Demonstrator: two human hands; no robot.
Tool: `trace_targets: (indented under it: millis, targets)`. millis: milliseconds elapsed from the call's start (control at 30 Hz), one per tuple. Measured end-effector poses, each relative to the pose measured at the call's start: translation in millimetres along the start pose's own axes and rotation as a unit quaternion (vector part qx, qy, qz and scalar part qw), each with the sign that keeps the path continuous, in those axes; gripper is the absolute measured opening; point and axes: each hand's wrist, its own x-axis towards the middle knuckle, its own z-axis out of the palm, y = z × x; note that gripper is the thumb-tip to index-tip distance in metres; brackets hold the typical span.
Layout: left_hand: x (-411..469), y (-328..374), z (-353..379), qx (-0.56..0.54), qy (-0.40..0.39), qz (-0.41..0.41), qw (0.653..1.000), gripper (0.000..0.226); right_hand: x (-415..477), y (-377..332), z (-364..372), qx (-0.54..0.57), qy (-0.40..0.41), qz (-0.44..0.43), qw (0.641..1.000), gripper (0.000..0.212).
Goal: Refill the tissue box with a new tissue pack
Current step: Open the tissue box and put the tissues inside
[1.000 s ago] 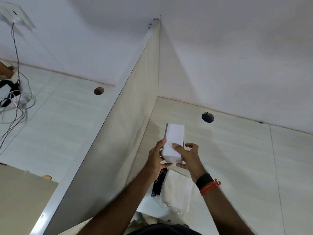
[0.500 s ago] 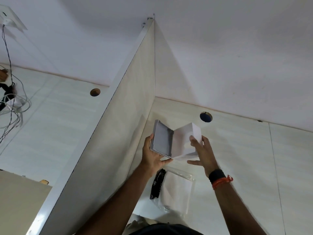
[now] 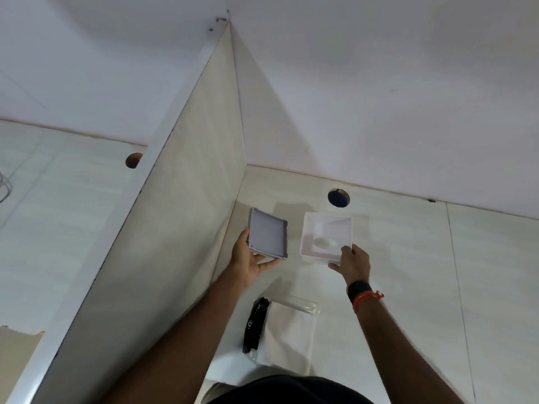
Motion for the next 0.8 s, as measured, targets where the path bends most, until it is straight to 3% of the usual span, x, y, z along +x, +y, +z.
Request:
trace_targets:
  millis: [133,267,400,467,633,700,800]
  targets:
    - [13,-9,-10,0.086,0.048,-0.003,0.995,0.051,4,19,6,-0.027,0.01,0.009,1.0,0.02]
    - [15,-10,-16,0.139,0.106,0.023,0.984,0.031,11,30,8,-0.051,0.003,0.003,0.999,0.02]
    - [17,-7,-26,0.254,0.125,0.058,0.957,0.02,18,46,4,-0.091,0.021,-0.005,0.996,0.021]
    - [13,-5,-32,0.348,0.149,0.11,0.919,0.013,15,52,2,-0.11,0.025,-0.019,0.993,0.026]
    - [-4,-19,-44,0.442,0.189,0.148,0.864,0.039,-14,84,-7,-0.15,0.03,-0.002,0.988,0.036]
    - [-21,-30,-49,0.499,0.166,0.134,0.84,0.031,-35,99,-12,-0.188,-0.006,0.025,0.982,0.031]
    - [-51,-49,-51,0.636,0.101,0.083,0.761,0.043,-65,117,-20,-0.248,-0.069,0.052,0.965,0.035]
